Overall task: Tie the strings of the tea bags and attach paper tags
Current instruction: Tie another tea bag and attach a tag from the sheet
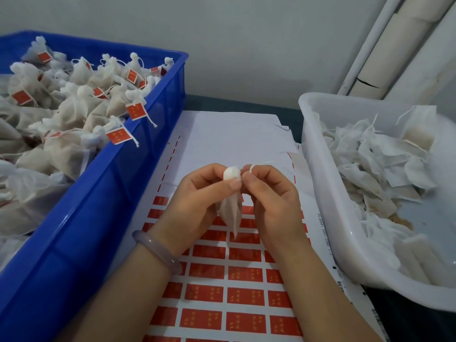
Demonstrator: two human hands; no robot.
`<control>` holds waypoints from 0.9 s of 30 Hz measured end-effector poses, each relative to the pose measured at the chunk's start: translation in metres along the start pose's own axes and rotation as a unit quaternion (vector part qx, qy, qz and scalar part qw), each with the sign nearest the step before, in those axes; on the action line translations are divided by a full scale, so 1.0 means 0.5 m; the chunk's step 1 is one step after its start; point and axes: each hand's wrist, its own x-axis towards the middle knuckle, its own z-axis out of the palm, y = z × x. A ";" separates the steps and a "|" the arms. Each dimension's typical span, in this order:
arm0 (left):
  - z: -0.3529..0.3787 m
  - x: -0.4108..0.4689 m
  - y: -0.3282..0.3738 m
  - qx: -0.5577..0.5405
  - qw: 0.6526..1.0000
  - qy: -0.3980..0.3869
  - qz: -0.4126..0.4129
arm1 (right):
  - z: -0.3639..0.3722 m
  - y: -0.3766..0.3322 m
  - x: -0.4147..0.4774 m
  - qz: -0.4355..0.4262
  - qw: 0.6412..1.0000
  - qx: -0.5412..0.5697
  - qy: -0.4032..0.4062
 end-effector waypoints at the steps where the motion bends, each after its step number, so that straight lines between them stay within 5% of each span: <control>1: 0.000 0.000 0.001 -0.018 1.000 -0.005 0.001 | 0.000 -0.001 -0.001 -0.003 1.000 -0.008 0.003; 6: -0.005 -0.002 0.005 -0.030 0.999 -0.006 0.009 | 0.001 -0.002 -0.008 -0.049 0.994 -0.102 0.011; 13: 0.002 -0.003 -0.001 0.033 0.997 0.061 0.034 | 0.009 0.002 -0.010 -0.028 0.996 -0.089 -0.011; 21: 0.004 -0.001 -0.003 0.113 0.987 0.115 0.015 | 0.013 -0.001 -0.016 -0.078 0.985 -0.120 0.094; 27: -0.008 0.002 0.006 0.208 0.974 0.086 0.035 | 0.012 -0.001 -0.016 -0.107 0.971 -0.209 0.047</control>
